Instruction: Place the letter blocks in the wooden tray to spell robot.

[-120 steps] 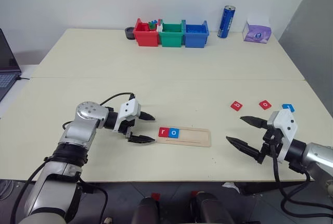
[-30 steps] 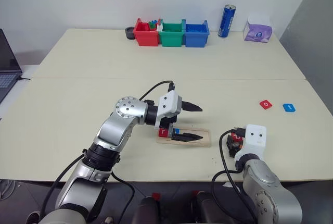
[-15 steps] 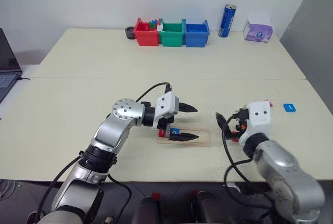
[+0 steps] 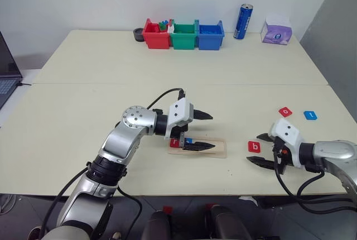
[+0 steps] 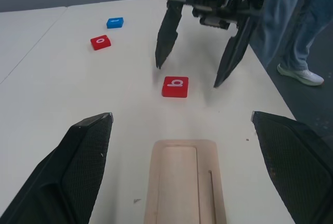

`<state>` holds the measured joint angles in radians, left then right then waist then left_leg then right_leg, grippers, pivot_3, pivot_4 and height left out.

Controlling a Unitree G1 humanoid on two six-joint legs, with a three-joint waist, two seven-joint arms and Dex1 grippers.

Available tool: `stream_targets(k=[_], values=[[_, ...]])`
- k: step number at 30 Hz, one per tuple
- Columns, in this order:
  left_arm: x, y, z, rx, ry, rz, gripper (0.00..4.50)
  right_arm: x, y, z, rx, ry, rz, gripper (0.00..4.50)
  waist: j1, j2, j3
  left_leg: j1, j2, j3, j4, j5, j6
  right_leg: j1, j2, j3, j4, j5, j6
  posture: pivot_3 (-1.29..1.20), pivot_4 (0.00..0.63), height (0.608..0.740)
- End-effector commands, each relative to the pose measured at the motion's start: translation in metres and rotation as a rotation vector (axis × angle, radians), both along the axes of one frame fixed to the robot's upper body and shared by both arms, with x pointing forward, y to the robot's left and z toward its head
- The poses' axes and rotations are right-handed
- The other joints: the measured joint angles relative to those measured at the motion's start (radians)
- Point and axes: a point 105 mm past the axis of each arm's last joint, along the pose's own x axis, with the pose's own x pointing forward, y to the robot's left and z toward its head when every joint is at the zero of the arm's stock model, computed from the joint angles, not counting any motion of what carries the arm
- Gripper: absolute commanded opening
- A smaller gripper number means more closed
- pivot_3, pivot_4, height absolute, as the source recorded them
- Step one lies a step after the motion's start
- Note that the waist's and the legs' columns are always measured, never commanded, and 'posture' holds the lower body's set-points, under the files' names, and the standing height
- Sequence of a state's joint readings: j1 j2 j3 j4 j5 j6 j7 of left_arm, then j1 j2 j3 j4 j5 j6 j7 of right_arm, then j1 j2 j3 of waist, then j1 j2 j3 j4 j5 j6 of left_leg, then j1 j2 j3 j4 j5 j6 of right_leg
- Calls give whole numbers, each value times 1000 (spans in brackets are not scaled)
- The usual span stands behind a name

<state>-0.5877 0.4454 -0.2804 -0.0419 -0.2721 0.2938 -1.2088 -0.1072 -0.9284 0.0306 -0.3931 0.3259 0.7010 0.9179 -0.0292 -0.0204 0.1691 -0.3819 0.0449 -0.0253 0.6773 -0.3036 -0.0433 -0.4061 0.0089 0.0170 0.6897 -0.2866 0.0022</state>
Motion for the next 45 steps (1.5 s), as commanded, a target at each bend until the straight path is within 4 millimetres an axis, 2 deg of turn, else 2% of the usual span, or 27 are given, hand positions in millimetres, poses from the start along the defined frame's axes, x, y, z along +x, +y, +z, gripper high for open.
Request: stream_targets(k=[1, 8, 9, 11, 18, 22, 26, 28, 34, 39, 45], values=[[-6, -4, 8, -19, -44, -31, 4500, 11, -5, 1, -65, -38, 60, 4478, 0, 0, 0, 0, 0, 0, 0, 0, 0, 0, 0, 0, 0, 0, 0, 0, 150, 740], [-5, -4, 8, -13, -47, -30, 4500, 21, -11, -6, -107, 2, 101, 4478, 3, 0, 0, 0, 0, 0, 0, 0, 0, 0, 0, 0, 0, 0, 0, 0, 150, 740], [-5, -4, 8, -12, -48, -29, 4500, 22, -12, -6, -103, 9, 98, 4314, 3, 0, 0, 0, 0, 0, 0, 0, 0, 0, 0, 0, 0, 0, 0, 0, 150, 740], [-5, -3, 8, -10, -48, -27, 4500, 25, -14, -6, -104, 17, 91, 3887, 3, 0, 0, 0, 0, 0, 0, 0, 0, 0, 0, 0, 0, 0, 0, 0, 150, 740], [4, 11, 4, 10, -56, 33, 4500, 26, -12, 0, -86, 15, 92, 1484, 3, 0, 0, 0, 0, 0, 1, 0, 0, 0, -1, 0, 1, 0, 0, 0, 150, 740], [13, 35, 1, 50, -72, 94, 4500, 25, 1, 19, -53, -45, 120, 1460, 2, 0, 0, 0, 0, 0, 1, 0, 0, 0, -1, 0, 1, 0, 0, 0, 150, 740], [18, 71, -6, 117, -66, 128, 4500, 18, 49, 43, 71, -100, 187, 1460, -5, 1, 1, 2, 1, 0, 0, 0, 0, 0, 0, 0, 2, 0, 0, 0, 150, 740], [17, 84, -8, 135, -66, 135, 4500, 16, 77, 43, 115, -102, 213, 1460, -2, 1, 1, 2, 2, -1, 0, 0, 0, 0, 1, -1, 3, 0, 0, 0, 150, 740], [22, 107, -18, 222, -115, 171, 4500, 16, 134, 34, 158, -85, 289, 1460, 6, 1, 1, 0, 1, 0, 1, 0, 0, -1, 0, -1, 3, 0, 0, 0, 150, 740], [21, 110, -18, 236, -135, 173, 4500, 19, 145, 23, 111, -76, 323, 1460, 12, 1, 1, -1, 0, 0, 1, 0, 0, -1, -2, -2, 2, 0, 0, 0, 150, 740], [19, 110, -17, 232, -151, 177, 4500, 29, 144, 18, 70, -82, 319, 1460, 4, 1, 1, -1, 1, 0, 1, 0, 0, -2, -1, -2, 3, 0, -1, 0, 150, 740]])
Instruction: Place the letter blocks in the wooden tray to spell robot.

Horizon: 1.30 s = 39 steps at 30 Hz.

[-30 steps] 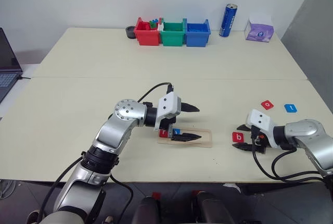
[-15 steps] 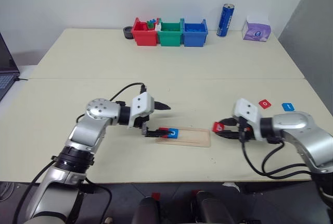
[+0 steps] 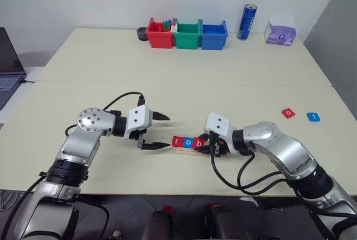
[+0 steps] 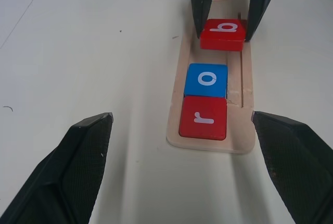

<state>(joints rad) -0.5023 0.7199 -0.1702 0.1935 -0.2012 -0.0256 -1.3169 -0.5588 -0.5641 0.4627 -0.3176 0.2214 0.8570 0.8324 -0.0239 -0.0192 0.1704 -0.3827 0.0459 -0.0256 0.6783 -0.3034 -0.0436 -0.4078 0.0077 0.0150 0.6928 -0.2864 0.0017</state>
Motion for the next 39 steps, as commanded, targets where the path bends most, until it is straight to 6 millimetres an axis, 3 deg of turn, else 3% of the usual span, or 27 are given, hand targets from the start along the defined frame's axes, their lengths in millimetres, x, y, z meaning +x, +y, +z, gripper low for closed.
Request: stream_targets(k=[1, 29, 38, 39], values=[[-1, 1, 11, -2, -59, -3, 4500, 3, 4, 10, 2, -49, 34, 1460, -2, 0, 0, 0, 0, 0, 0, 0, 0, 0, 0, 0, 0, 0, 0, 0, 150, 740], [-4, -6, 11, -61, -39, -20, 4500, 10, 7, 3, -15, -33, 28, 1460, -3, 0, 0, 0, 0, 0, 0, 0, 0, -1, 0, 0, 2, 0, 0, 0, 150, 740], [-3, -7, 8, -63, -41, -21, 4500, 12, 4, 13, 1, -50, 23, 4453, -3, 0, 0, 0, 0, 0, 0, 0, 0, -1, 0, 0, 2, 0, 0, 0, 150, 740], [-3, -7, 8, -63, -41, -21, 4500, 11, 4, 16, 4, -55, 26, 4453, -3, 0, 0, 0, 0, 0, 0, 0, 0, -1, 0, 0, 2, 0, 0, 0, 150, 740]])
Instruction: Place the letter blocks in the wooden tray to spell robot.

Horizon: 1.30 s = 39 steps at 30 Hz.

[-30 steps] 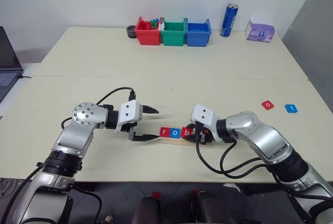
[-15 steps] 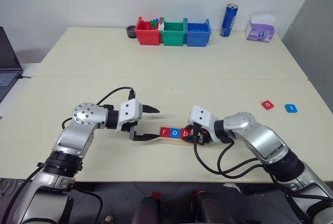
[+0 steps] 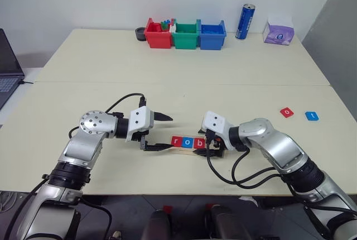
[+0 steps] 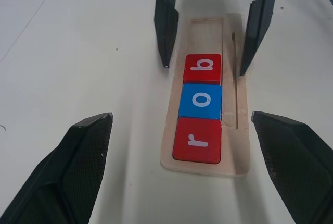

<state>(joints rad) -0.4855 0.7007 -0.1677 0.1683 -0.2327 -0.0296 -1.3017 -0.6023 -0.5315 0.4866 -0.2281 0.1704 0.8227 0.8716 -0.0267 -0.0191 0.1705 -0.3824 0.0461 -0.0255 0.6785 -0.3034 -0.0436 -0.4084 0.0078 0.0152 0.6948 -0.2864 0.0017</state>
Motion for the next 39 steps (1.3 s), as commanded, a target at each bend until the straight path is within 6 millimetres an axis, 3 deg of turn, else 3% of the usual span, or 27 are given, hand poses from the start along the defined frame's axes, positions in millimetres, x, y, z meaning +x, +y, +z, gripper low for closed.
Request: stream_targets(k=[1, 6, 9, 19, 31, 39], values=[[1, 1, 6, -11, -34, -3, 4500, 0, 0, 23, 35, -62, 16, 4453, 0, 0, 0, 0, 0, 0, 0, 0, 0, 0, 0, 0, 0, 0, 0, 0, 150, 740], [2, 1, 6, -12, -36, 1, 4500, -10, 0, 32, 70, -72, 26, 4453, 0, 0, 0, 0, 0, 0, 0, 0, 0, 0, 0, 0, 0, 0, 0, 0, 150, 740], [1, 1, 5, -15, -33, 0, 4500, -13, -7, 29, 65, -89, 3, 3845, 1, 0, 0, 0, 0, 0, 0, 0, 0, 0, 0, 0, 0, 0, 0, 0, 150, 740], [0, -4, 6, -14, -34, -13, 4500, -13, -23, 14, -11, -123, -34, 114, -2, 0, 0, 0, 0, 0, 0, 0, 0, 0, 1, 0, 1, 0, 0, 0, 150, 740], [0, -5, 8, -14, -36, -11, 4500, -6, -29, -1, -102, -124, -28, 49, -2, 0, 0, 0, 0, 0, 0, 0, 0, 0, 0, 0, 1, 0, 0, 0, 150, 740], [0, -3, 6, -10, -38, -8, 4500, -2, -20, -5, -101, -124, -6, 49, -2, 0, 0, 0, 0, 0, 0, 0, 0, 0, 1, 0, 1, 0, 0, 0, 150, 740]])
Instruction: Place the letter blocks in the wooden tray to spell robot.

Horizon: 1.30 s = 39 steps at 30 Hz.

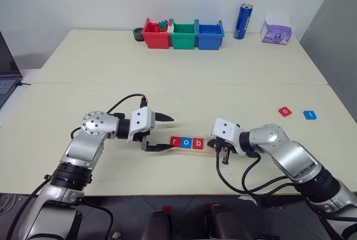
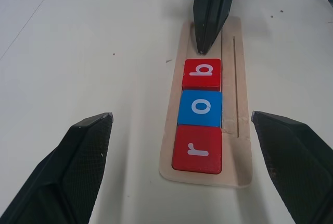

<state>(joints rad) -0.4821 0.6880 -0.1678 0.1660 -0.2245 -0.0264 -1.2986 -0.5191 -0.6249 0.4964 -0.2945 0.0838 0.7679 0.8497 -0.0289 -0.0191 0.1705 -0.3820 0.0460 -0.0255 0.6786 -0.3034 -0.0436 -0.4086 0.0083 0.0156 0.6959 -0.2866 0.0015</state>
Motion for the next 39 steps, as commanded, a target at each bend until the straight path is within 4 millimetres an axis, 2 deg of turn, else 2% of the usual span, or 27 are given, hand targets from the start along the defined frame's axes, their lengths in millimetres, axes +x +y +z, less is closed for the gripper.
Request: stream_targets(k=[1, 15, 23, 26, 29, 32, 36, 39], values=[[0, -1, 8, -6, -42, -8, 4500, 3, 8, 7, 6, -42, 34, 49, 0, 0, 0, 0, 0, 0, 0, 0, 0, 0, 0, 0, 0, 0, 0, 0, 150, 740], [1, 2, 6, -5, -46, -2, 4500, 7, 14, 13, 31, -59, 34, 49, 0, 0, 0, 0, 0, 0, 0, 0, 0, 0, 0, 0, 0, 0, 0, 0, 150, 740], [1, -8, 12, -71, -27, 3, 4500, 11, -15, 61, 150, -140, -76, 49, 2, 0, 0, 0, 0, 0, 0, 0, 0, 0, 0, 0, 0, 0, 0, 0, 150, 740], [0, -20, 22, -141, -7, 10, 4500, 18, -37, 77, 246, -190, -225, 928, 4, 0, 0, -1, 0, 0, 0, 0, 0, 0, 0, 0, 0, 0, 0, 0, 150, 740], [0, -38, 36, -219, -11, 18, 4500, 26, -70, 82, 305, -250, -423, 1992, 7, 0, 0, -1, 0, 0, 0, 0, 0, 0, -1, 0, 0, 0, 0, 0, 150, 740], [8, -55, 48, -265, -13, 53, 4500, 28, -101, 80, 368, -286, -614, 3042, 9, 0, 0, -1, -1, 0, 0, 0, 0, 0, -1, 1, 0, 0, 0, 0, 150, 740], [19, -81, 55, -242, -23, 84, 4500, 22, -140, 67, 382, -282, -819, 4460, 7, 0, 0, 0, -1, 0, 0, 0, 0, 0, -1, 0, 1, 0, 0, 0, 150, 740], [21, -101, 61, -230, -40, 73, 4500, 21, -164, 65, 370, -311, -911, 4460, 5, 0, 0, 0, -1, 1, 0, 0, 0, 1, -1, 1, 1, 0, 0, 0, 150, 740]])
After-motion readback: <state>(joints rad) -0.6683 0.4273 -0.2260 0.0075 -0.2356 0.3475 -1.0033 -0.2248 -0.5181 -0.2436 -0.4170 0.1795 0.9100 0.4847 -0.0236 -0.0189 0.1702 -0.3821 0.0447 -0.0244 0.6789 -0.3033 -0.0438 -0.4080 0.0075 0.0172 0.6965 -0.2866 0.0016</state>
